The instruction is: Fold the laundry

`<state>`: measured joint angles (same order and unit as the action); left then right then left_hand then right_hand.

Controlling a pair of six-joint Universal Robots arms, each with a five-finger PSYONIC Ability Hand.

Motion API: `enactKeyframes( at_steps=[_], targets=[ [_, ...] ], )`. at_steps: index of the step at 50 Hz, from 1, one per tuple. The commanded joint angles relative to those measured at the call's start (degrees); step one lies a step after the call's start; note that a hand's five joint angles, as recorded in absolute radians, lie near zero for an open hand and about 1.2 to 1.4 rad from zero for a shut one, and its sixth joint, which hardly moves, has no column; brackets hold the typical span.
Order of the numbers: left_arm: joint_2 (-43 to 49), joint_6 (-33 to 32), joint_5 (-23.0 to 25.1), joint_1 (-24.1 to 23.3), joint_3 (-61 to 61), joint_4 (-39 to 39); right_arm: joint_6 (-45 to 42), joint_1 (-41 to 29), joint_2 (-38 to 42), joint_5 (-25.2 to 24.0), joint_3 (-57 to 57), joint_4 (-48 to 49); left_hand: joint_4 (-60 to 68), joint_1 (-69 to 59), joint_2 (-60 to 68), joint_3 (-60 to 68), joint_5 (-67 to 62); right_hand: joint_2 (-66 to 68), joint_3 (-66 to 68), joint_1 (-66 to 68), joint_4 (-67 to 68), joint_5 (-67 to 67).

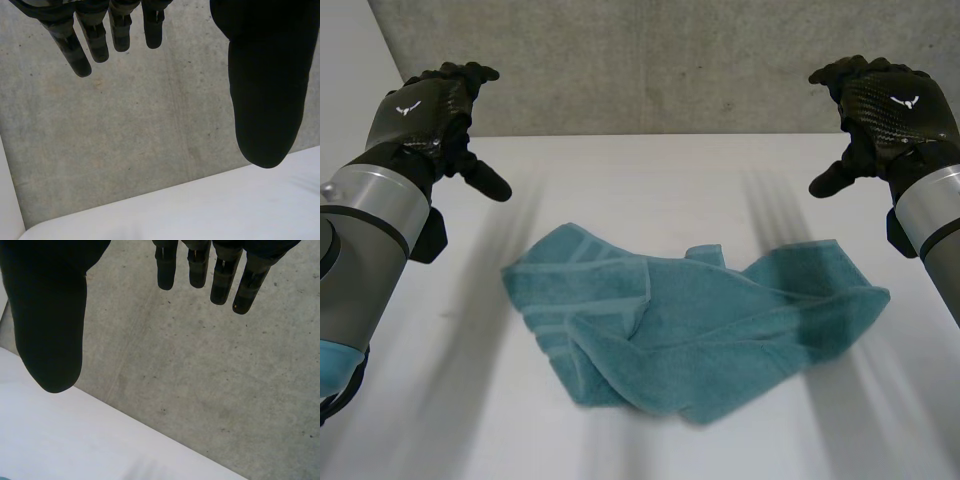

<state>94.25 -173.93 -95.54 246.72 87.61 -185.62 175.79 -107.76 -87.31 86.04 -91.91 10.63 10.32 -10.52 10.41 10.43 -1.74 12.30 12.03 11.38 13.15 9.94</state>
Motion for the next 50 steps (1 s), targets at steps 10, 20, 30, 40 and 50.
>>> enactKeyframes(
  at_steps=[10, 20, 30, 40, 50],
  targets=[
    [-0.2, -0.2, 0.2, 0.0, -0.1, 0.0, 0.0, 0.1, 0.0, 0.3, 0.1, 0.0, -0.3, 0.5, -0.4, -0.4, 1.7, -2.3, -2.0, -1.4, -3.2, -9.9],
    [0.1, -0.5, 5.1, -0.2, -0.4, 0.2, -1.8, 0.8, 0.5, -0.2, 2.0, -1.5, 0.4, -0.2, 0.3, 0.3, 1.0, -2.3, -2.0, -1.4, -3.2, -9.9],
    [0.3, -13.1, 24.5, -0.3, 0.1, 4.3, -15.3, 0.9, 5.0, -1.1, 6.5, -19.7, 3.3, -3.1, 3.2, 3.2, -1.8, -2.3, -2.0, -1.4, -3.2, -9.9],
    [4.1, -30.8, 37.4, -0.1, 3.8, 18.3, -18.0, 1.4, 6.7, -12.5, -6.7, -24.0, 7.0, -6.8, 6.9, 6.9, -5.5, 3.8, 4.1, 4.8, 3.0, -3.8],
    [13.4, -49.7, 37.1, -4.8, 8.7, 22.1, -17.7, 2.7, 7.2, -15.5, -22.6, -4.0, 9.1, -9.0, 9.1, 9.0, -7.7, 8.6, 8.8, 9.5, 7.7, 0.9]
  ],
)
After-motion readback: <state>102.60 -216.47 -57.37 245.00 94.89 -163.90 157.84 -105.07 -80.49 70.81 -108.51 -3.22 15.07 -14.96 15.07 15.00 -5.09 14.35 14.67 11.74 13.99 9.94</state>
